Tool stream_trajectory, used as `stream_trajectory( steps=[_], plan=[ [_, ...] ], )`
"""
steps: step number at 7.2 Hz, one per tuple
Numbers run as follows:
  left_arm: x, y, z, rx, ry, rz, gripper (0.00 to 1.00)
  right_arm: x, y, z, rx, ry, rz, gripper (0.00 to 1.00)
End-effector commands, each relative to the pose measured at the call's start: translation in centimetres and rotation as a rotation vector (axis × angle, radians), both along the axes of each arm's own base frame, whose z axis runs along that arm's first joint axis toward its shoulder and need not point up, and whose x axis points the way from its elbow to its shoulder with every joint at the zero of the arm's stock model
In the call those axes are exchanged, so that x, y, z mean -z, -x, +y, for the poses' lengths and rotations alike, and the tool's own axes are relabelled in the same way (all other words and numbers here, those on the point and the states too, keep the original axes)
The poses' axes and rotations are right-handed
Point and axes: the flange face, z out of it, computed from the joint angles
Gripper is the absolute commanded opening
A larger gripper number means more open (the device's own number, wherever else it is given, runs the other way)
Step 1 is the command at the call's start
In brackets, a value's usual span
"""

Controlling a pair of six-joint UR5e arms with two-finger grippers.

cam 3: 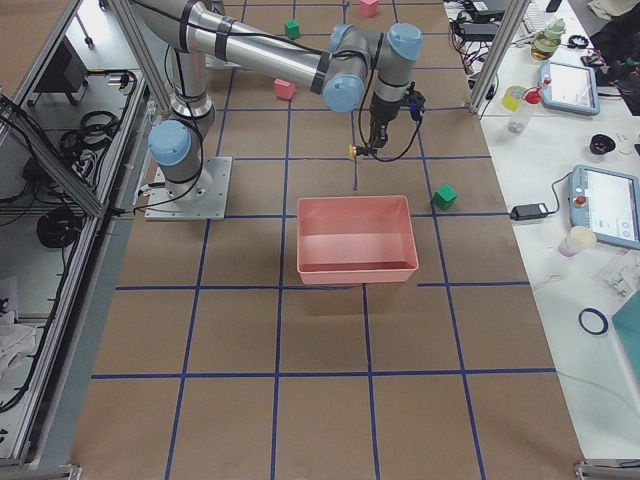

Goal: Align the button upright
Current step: 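Lift the button switch out of the bin with the right gripper, then carry the switch toward the table center and set it down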

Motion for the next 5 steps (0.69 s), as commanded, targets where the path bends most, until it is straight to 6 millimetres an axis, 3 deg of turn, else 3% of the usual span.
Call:
stream_trajectory(
  steps=[1, 4, 5],
  plan=[
    [-0.1, -0.1, 0.0, -0.001, 0.001, 0.000, 1.00, 2.5, -6.9, -1.1, -0.027, 0.015, -0.058, 0.00],
    [-0.3, -0.1, -0.1, 0.002, 0.015, -0.002, 1.00, 5.6, -12.7, -2.5, -0.065, 0.018, -0.073, 0.00],
    [-0.2, -0.1, -0.1, 0.002, 0.014, -0.003, 1.00, 6.0, -16.7, -3.4, -0.058, 0.029, -0.103, 0.00]
  ],
)
